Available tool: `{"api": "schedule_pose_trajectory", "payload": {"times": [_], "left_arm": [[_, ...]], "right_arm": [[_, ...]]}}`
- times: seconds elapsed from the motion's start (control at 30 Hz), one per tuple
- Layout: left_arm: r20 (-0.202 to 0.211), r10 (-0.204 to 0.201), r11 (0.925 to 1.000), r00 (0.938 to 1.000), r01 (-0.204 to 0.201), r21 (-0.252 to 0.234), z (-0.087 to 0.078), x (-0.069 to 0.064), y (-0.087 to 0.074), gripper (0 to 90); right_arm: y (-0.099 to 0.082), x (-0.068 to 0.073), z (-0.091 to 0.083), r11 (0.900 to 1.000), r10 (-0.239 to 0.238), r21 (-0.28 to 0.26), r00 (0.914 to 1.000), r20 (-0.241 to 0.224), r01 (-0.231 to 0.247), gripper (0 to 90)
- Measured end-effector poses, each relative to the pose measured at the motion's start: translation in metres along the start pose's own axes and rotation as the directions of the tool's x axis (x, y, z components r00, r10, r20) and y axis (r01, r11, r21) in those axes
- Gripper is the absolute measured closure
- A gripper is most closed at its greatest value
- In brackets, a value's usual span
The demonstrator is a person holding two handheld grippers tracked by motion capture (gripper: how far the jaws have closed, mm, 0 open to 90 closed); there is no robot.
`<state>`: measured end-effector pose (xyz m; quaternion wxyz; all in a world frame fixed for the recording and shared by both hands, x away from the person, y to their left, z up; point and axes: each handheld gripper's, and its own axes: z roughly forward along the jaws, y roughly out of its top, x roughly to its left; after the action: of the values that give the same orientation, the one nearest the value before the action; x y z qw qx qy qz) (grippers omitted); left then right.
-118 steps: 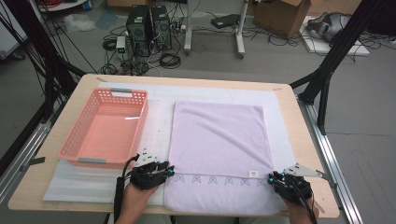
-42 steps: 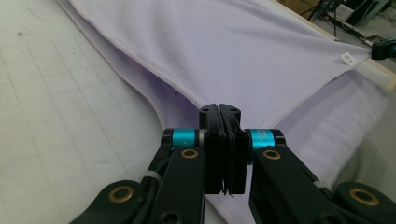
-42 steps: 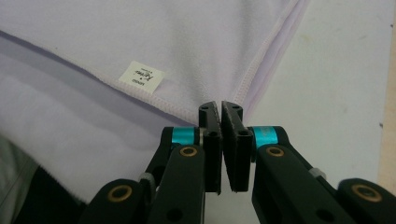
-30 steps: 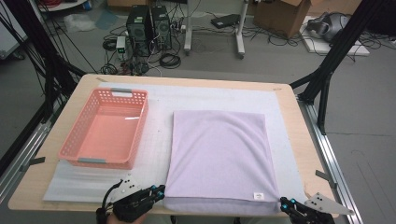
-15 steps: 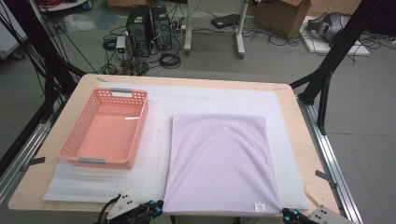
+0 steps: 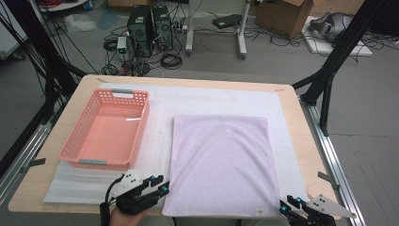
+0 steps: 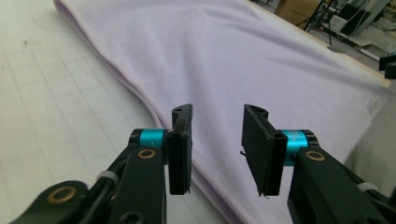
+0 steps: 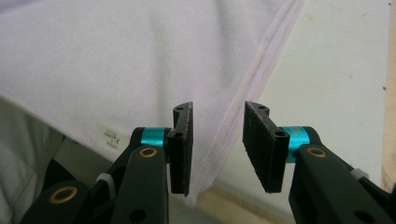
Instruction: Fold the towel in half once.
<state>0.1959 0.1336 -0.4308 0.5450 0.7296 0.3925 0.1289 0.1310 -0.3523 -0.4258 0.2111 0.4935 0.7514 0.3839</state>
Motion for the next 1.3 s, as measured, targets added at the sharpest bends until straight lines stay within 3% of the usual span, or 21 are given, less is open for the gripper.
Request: {"api": "schedule_pose_trajectory", "payload": {"times": [0.13,0.37,0.53,0.7,0.73,0.77,0.8,0.83,0.87,0.9,0.97,1.03,1.13,1.23,1.3], "left_arm": [[-0.013,0.007,1.0000,0.9999,-0.007,-0.006,0.014,0.010,0.012,66.5],[-0.049,-0.009,0.9985,0.9987,0.011,0.054,0.050,0.030,0.026,66.5],[-0.084,-0.039,0.9907,0.9957,0.050,0.126,0.076,0.046,0.029,64.9],[-0.115,-0.050,0.9809,0.9921,0.071,0.181,0.092,0.051,0.032,60.2],[-0.131,-0.043,0.9750,0.9905,0.070,0.211,0.096,0.050,0.032,60.7],[-0.150,-0.021,0.9747,0.9884,0.053,0.217,0.098,0.049,0.031,62.6],[-0.178,0.011,0.9740,0.9840,0.030,0.225,0.097,0.048,0.032,71.7],[-0.178,0.011,0.9740,0.9840,0.030,0.225,0.097,0.048,0.032,78.8],[-0.215,-0.004,0.9734,0.9767,0.053,0.223,0.096,0.050,0.033,83.0],[-0.239,0.015,0.9735,0.9709,0.041,0.225,0.095,0.049,0.033,83.6],[-0.250,0.020,0.9742,0.9681,0.037,0.223,0.094,0.048,0.032,83.9],[-0.229,0.026,0.9752,0.9730,0.026,0.220,0.093,0.048,0.032,81.9],[-0.185,0.017,0.9832,0.9826,0.017,0.182,0.091,0.049,0.034,63.4],[-0.137,-0.013,0.9898,0.9904,0.032,0.139,0.096,0.053,0.039,52.4],[-0.110,-0.037,0.9914,0.9933,0.051,0.121,0.101,0.057,0.046,50.6]], "right_arm": [[0.007,-0.002,0.008,0.9999,-0.010,-0.001,0.9999,-0.001,0.010,62.7],[0.019,-0.015,0.020,0.9997,0.012,-0.022,0.9999,-0.008,-0.012,62.3],[0.027,-0.021,0.032,0.9998,0.012,-0.016,0.9998,-0.017,-0.013,62.2],[0.033,-0.026,0.040,0.9998,0.013,-0.016,0.9997,-0.022,-0.014,62.3],[0.034,-0.027,0.042,0.9998,0.012,-0.016,0.9997,-0.023,-0.012,62.4],[0.034,-0.028,0.043,0.9998,0.011,-0.013,0.9996,-0.024,-0.012,62.3],[0.035,-0.028,0.044,0.9998,0.013,-0.012,0.9996,-0.026,-0.013,62.4],[0.035,-0.028,0.044,0.9999,0.015,-0.008,0.9995,-0.027,-0.015,62.4],[0.034,-0.028,0.044,1.0000,0.006,-0.006,0.9997,-0.026,-0.006,62.4],[0.034,-0.029,0.044,1.0000,0.005,-0.005,0.9997,-0.025,-0.006,62.4],[0.034,-0.029,0.043,0.9999,0.013,-0.008,0.9996,-0.025,-0.014,62.4],[0.033,-0.029,0.042,0.9999,0.014,-0.008,0.9996,-0.024,-0.015,62.2],[0.033,-0.030,0.042,0.9997,0.018,-0.015,0.9997,-0.019,-0.018,61.3],[0.041,-0.037,0.046,0.9998,0.011,-0.014,0.9999,-0.006,-0.012,60.3],[0.049,-0.043,0.052,0.9997,-0.001,-0.026,1.0000,0.001,0.001,60.2]]}}
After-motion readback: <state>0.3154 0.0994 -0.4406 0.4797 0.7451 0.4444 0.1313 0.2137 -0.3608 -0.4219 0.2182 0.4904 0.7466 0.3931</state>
